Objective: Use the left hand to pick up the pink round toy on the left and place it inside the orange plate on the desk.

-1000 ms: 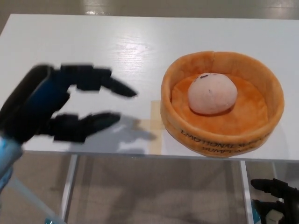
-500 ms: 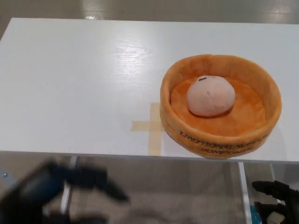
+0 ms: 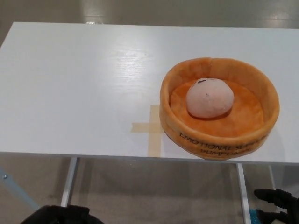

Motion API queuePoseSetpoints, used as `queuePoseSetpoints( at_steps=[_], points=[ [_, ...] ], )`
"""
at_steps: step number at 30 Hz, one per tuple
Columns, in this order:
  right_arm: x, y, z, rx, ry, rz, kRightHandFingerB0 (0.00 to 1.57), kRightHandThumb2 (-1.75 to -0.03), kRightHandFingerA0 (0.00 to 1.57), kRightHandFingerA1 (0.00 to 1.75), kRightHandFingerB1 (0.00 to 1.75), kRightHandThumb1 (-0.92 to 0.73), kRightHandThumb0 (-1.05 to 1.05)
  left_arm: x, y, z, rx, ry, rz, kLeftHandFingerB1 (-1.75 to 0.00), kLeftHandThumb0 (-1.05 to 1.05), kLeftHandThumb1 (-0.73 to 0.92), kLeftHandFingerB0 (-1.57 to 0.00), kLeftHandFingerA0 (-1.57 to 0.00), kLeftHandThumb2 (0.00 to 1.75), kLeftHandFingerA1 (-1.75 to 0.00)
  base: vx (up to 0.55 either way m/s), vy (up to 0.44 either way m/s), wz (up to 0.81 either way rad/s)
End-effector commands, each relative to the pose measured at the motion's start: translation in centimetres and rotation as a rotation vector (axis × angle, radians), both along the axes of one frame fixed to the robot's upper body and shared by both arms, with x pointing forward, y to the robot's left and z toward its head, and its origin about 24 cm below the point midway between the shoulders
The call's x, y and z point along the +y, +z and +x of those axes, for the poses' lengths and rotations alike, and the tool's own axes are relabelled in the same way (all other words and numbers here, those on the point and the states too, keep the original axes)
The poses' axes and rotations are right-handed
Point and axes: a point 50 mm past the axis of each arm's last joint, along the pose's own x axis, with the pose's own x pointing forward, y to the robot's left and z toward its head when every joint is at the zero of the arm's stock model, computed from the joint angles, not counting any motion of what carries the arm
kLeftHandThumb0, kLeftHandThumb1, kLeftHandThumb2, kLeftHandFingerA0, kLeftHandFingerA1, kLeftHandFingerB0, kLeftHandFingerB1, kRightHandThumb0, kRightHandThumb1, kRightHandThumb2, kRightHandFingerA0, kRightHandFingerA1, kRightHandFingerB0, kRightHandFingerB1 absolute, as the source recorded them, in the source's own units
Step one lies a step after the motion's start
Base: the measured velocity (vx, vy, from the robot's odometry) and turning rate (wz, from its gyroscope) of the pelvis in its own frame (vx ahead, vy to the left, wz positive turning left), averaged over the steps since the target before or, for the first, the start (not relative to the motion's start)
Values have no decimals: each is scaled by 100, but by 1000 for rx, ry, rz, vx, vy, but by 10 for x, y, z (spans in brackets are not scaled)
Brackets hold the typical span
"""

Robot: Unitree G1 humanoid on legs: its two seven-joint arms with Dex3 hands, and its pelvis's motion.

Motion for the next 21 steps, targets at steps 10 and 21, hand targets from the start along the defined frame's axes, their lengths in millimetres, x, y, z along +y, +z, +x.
queuePoseSetpoints(
  at_steps=[10,21],
  points=[
    [1,-5,-4,33,-31,31,63,-60,65,57,48,-69,-18,10,-64,3,31,340,197,-53,-16,74,-81,-89,63,-58,0,0,0],
    [2,-5,-5,29,-20,22,64,-59,67,57,48,-69,-18,15,-68,4,42,406,163,-53,-15,75,-81,-88,62,-55,0,0,0]
  ],
)
